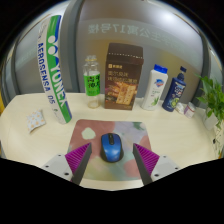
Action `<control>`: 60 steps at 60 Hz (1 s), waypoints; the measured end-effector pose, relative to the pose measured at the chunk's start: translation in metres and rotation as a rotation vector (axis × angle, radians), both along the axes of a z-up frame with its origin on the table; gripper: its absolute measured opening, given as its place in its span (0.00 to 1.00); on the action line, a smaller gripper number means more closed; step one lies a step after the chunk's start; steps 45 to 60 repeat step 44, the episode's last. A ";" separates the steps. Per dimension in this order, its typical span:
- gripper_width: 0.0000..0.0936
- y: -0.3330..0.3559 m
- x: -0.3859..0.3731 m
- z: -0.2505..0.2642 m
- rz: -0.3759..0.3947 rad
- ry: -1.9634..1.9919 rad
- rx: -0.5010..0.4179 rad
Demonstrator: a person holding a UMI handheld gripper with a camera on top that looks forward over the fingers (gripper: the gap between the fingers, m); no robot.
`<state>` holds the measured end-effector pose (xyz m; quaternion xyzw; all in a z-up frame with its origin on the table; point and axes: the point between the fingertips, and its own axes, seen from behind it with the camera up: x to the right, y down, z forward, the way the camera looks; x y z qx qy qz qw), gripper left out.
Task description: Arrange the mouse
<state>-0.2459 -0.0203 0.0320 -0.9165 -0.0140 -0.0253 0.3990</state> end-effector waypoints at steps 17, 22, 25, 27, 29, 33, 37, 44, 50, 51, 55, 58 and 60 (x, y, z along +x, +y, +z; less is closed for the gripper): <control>0.91 -0.093 -0.008 0.094 -0.034 -0.033 0.072; 0.91 -0.122 -0.013 0.110 -0.034 -0.035 0.084; 0.91 -0.138 -0.014 0.120 -0.033 -0.046 0.100; 0.91 -0.148 -0.014 0.125 -0.032 -0.054 0.108; 0.91 -0.158 -0.016 0.129 -0.030 -0.058 0.114; 0.91 -0.176 -0.022 0.133 -0.025 -0.050 0.120; 0.91 -0.189 -0.026 0.138 -0.023 -0.050 0.126; 0.91 -0.205 -0.031 0.145 -0.016 -0.054 0.130; 0.91 -0.205 -0.031 0.145 -0.016 -0.054 0.130; 0.91 -0.205 -0.031 0.145 -0.016 -0.054 0.130; 0.91 -0.205 -0.031 0.145 -0.016 -0.054 0.130; 0.91 -0.205 -0.031 0.145 -0.016 -0.054 0.130; 0.91 -0.205 -0.031 0.145 -0.016 -0.054 0.130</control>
